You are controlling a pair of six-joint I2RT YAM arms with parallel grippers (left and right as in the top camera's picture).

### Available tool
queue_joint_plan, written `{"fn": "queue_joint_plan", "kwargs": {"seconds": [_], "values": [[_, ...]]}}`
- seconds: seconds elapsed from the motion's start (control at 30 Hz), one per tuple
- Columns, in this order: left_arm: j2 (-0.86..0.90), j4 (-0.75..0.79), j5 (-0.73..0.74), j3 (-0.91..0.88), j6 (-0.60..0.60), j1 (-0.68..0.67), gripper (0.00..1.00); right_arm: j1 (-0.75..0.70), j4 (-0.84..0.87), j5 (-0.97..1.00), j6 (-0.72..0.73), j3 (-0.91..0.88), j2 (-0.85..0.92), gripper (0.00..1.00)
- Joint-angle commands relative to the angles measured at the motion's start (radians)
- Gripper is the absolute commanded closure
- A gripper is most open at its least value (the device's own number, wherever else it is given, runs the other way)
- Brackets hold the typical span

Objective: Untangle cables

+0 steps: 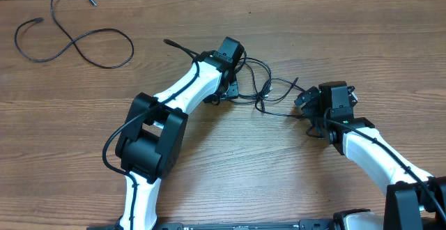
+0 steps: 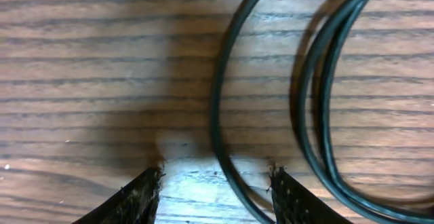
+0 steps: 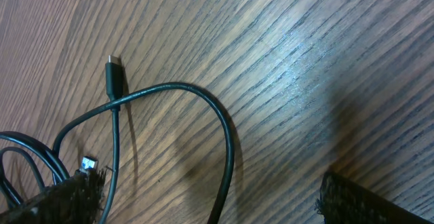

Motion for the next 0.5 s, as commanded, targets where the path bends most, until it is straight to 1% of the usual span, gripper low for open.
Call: {"fn": "queue_joint_plan", "kwargs": {"seconds": [0.0, 0.07, 0.13, 0.2, 0.27, 0.3, 0.33, 0.37, 0.43, 0.47], "values": [[0.021, -0.014, -0.051, 0.002, -0.016, 0.006, 0.47, -0.005, 0.006, 0.01, -0.005, 0.005, 0.003, 0.0], [0.025, -0.011, -0.051, 0.002, -0.016, 0.006, 0.6, -0.005, 0.006, 0.01, -0.005, 0.005, 0.003, 0.0], [0.029, -0.002, -0.051, 0.0, -0.016, 0.006, 0.68, -0.005, 0.005, 0.01, -0.005, 0.005, 0.003, 0.0], [0.029, 0.016, -0.051, -0.011, -0.016, 0.006, 0.69, -0.005, 0.005, 0.01, -0.005, 0.005, 0.003, 0.0], [0.029, 0.028, -0.05, -0.024, -0.016, 0.006, 0.75, -0.005, 0.006, 0.01, -0.005, 0.005, 0.003, 0.0], [0.029, 0.035, -0.05, -0.036, -0.016, 0.006, 0.74, -0.005, 0.006, 0.01, -0.005, 0.005, 0.003, 0.0], [0.029, 0.036, -0.05, -0.042, -0.015, 0.006, 0.67, -0.005, 0.005, 0.01, -0.005, 0.005, 0.003, 0.0], [0.029, 0.035, -0.05, -0.048, -0.015, 0.006, 0.65, -0.005, 0.006, 0.009, -0.005, 0.005, 0.003, 0.0], [0.029, 0.035, -0.05, -0.059, -0.011, 0.006, 0.65, -0.005, 0.005, 0.01, -0.005, 0.005, 0.003, 0.0], [0.029, 0.035, -0.05, -0.063, -0.011, 0.006, 0.62, -0.005, 0.006, 0.01, -0.005, 0.005, 0.003, 0.0]]}}
